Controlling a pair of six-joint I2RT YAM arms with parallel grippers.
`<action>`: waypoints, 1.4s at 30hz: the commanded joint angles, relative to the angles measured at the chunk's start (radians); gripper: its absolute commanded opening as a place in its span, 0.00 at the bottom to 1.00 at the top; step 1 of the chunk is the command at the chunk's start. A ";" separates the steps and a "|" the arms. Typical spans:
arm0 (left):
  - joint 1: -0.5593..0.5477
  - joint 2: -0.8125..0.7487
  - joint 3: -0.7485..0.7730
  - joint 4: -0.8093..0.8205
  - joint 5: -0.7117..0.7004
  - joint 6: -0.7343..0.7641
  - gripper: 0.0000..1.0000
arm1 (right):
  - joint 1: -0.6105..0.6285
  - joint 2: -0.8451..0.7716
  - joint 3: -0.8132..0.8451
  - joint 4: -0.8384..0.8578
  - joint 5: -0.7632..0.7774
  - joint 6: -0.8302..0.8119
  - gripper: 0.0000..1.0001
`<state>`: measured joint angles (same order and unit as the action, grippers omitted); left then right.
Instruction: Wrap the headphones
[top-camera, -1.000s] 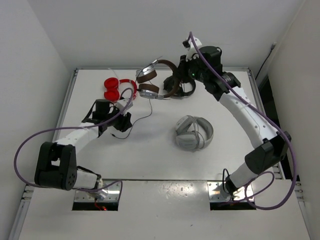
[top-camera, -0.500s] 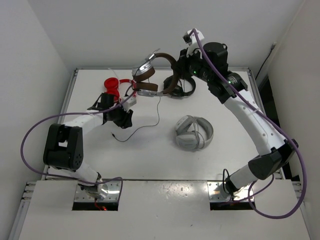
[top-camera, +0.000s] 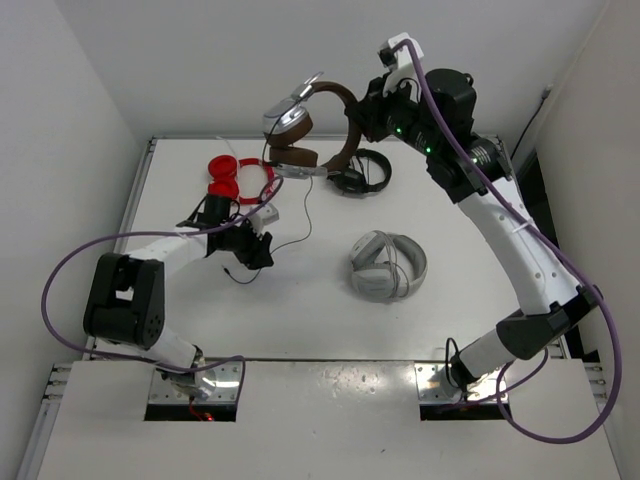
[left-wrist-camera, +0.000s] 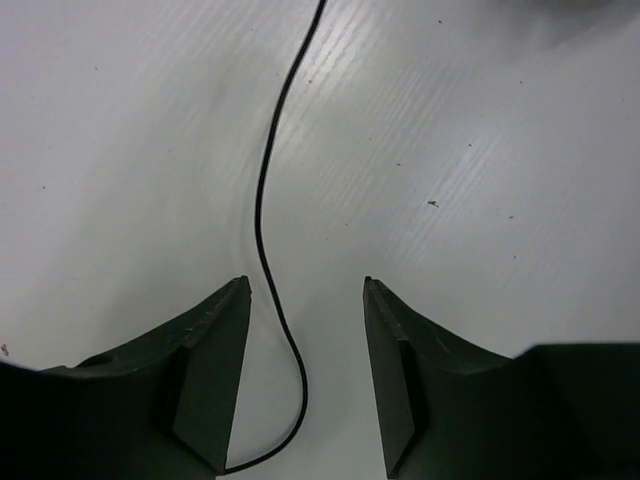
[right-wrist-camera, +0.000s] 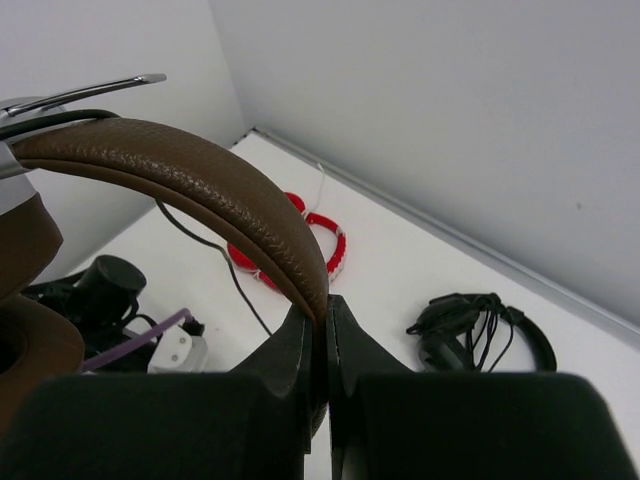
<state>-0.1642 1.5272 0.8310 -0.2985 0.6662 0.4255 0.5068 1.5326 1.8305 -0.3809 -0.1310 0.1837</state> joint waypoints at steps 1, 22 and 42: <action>-0.017 0.017 0.023 0.091 -0.026 -0.007 0.54 | 0.007 -0.023 0.075 0.085 -0.009 0.010 0.00; -0.067 0.074 -0.007 0.160 -0.008 -0.080 0.01 | -0.013 0.010 0.113 0.083 0.120 0.115 0.00; -0.291 -0.478 0.080 -0.063 -0.191 -0.231 0.00 | -0.097 0.221 0.073 -0.019 0.564 0.290 0.00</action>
<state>-0.4271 1.0706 0.7979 -0.3168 0.5217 0.2241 0.3733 1.7592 1.8809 -0.4679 0.3550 0.4244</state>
